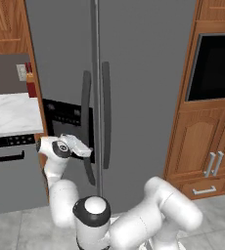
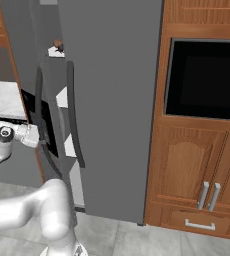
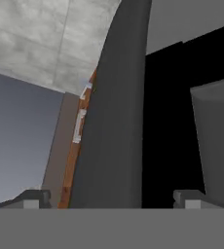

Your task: There's a fish in the fridge that needs to be moved to the freezer for freezing. Pick up the fish from the fridge, place it on any shelf in the freezer, and close the fridge and freezer doors when done.

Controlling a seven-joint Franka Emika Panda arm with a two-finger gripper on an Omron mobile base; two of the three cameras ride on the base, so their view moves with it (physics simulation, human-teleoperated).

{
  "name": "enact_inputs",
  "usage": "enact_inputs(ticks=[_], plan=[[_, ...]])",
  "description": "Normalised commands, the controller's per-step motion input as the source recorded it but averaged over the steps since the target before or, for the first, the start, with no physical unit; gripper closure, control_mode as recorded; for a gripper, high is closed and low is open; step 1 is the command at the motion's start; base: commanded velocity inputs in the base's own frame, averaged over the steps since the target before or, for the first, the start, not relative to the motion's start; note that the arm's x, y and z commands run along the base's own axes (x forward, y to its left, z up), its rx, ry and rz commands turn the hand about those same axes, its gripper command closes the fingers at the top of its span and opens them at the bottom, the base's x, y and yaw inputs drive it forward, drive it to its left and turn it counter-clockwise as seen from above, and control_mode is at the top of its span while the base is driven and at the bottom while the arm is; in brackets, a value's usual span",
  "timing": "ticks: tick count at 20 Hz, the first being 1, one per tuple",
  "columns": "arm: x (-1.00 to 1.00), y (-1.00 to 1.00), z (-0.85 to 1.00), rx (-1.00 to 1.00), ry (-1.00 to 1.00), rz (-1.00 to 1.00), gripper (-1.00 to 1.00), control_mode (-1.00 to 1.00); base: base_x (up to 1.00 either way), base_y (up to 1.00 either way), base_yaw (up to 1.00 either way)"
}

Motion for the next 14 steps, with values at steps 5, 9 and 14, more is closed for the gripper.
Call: enact_inputs(ticks=[5,9,14], plan=[[0.84,-0.67,0.0,0.14,0.0,0.12,-1.0,-1.0,0.0,0.0,0.0],[0.96,-0.49,0.0,0.09,0.04,0.14,-1.0,-1.0,0.0,0.0,0.0],[0.91,-0.32,0.0,0.03,0.11,0.13,-1.0,-1.0,0.0,0.0,0.0]])
